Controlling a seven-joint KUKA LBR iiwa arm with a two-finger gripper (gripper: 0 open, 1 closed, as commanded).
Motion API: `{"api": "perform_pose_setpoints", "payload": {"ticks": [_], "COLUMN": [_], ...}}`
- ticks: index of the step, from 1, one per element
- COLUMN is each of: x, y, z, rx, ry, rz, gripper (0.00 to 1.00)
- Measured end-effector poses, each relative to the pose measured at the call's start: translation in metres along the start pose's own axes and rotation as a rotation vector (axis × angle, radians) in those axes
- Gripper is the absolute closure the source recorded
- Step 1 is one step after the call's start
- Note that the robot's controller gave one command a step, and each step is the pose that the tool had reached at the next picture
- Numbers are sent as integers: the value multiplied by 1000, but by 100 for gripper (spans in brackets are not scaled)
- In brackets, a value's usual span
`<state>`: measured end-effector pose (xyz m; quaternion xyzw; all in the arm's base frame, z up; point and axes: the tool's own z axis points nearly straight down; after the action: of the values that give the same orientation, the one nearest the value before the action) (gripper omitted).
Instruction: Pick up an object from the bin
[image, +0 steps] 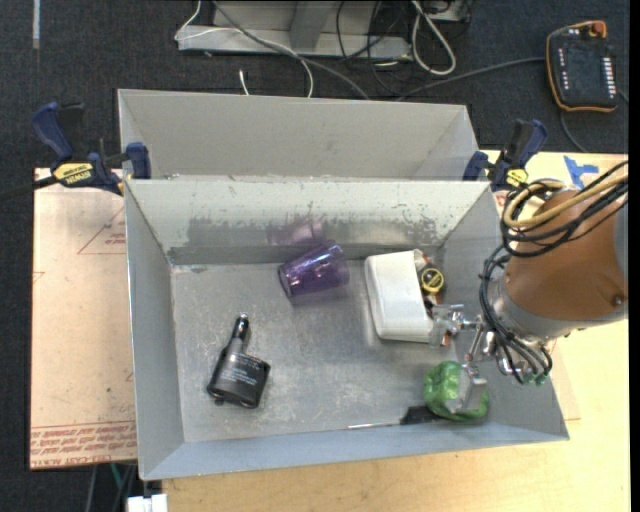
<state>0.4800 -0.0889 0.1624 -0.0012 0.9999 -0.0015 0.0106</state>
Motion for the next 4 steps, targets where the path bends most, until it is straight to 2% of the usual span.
{"api": "perform_pose_setpoints", "payload": {"ticks": [1,2,3,4], "x": [3,0,-1,-1], "y": [-12,-23,-27,-27], "z": [63,91,92,92], "rx": [-3,-1,-8,-8], "ry": [4,-10,-1,-1], "rz": [112,169,174,174], "gripper": [0,0,100,100]}}
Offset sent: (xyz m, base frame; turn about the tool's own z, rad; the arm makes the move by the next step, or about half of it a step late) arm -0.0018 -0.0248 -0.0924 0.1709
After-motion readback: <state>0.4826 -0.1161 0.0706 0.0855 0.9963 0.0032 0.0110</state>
